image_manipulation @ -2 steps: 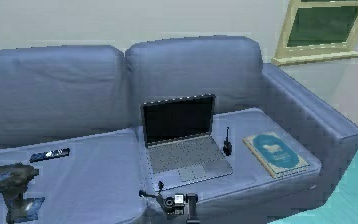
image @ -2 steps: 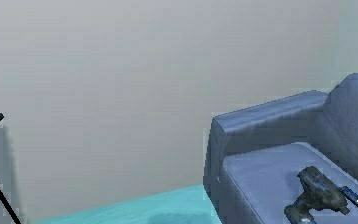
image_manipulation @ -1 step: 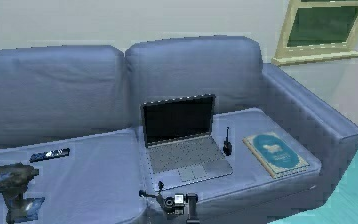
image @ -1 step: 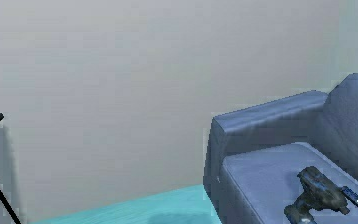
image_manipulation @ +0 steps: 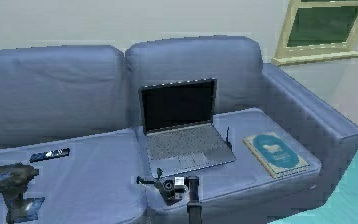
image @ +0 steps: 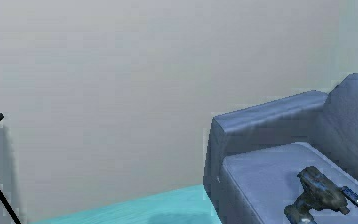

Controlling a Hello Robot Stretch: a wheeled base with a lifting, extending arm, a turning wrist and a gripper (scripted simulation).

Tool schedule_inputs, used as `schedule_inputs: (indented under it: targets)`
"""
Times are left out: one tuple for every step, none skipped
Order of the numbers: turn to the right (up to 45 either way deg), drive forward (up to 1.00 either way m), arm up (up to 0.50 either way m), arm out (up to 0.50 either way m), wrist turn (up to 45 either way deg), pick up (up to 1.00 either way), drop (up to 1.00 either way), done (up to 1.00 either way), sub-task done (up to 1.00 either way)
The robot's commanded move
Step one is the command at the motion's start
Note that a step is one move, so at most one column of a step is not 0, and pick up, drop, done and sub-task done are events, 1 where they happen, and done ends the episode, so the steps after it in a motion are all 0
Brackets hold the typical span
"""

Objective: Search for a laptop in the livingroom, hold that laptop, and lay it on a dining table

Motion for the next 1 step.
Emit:
schedule_inputs:
  targets:
    - [0.0,0.0,0.44,0.0,0.0,0.0,0.0,0.0,0.0]
